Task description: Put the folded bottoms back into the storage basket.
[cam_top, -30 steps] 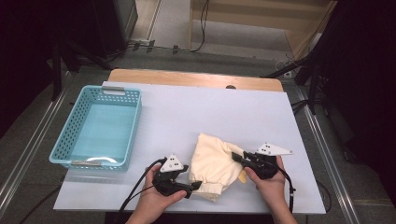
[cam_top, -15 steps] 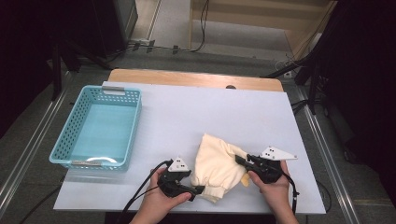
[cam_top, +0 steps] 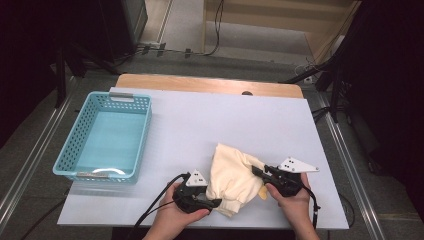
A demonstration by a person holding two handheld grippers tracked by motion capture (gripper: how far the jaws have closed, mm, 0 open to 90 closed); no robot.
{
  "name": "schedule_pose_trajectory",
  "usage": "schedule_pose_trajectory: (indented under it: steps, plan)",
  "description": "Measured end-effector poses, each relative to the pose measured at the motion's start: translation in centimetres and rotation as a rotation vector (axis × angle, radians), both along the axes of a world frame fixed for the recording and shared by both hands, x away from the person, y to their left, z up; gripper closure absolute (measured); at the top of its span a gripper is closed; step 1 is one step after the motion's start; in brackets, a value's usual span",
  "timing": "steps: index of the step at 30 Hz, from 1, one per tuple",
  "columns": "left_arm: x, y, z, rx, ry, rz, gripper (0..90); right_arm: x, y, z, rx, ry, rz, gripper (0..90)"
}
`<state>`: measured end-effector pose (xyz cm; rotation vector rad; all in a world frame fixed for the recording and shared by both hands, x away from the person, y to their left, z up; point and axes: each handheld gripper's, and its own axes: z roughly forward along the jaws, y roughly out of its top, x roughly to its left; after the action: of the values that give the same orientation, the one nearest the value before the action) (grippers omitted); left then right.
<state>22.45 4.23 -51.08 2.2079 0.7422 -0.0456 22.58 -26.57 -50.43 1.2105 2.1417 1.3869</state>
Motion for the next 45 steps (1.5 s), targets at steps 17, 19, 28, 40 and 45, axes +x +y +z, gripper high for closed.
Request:
schedule_pose_trajectory:
  steps: [17, 19, 28, 40, 45]
  plan:
    - [-1.7, -0.1, 0.1, -0.016, -0.153, -0.045, 59.4, -0.1, 0.4, 0.1, -0.012, -0.016, -0.006, 70.7]
    - [-1.7, -0.1, 0.2, -0.034, -0.15, -0.053, 60.0, -0.1, 0.4, 0.1, -0.01, -0.023, -0.007, 70.7]
    - [-2.0, 0.5, 1.2, -0.095, -0.186, -0.079, 60.5, -0.2, 0.5, 0.8, 0.003, -0.047, -0.022, 70.8]
    - [-1.8, 1.5, 2.4, -0.134, -0.229, -0.064, 60.5, 0.5, 1.6, 2.4, 0.005, -0.094, -0.027, 70.8]
    - [-1.8, 2.0, 2.9, -0.147, -0.246, -0.056, 60.5, 0.8, 2.0, 3.0, 0.007, -0.107, -0.025, 70.8]
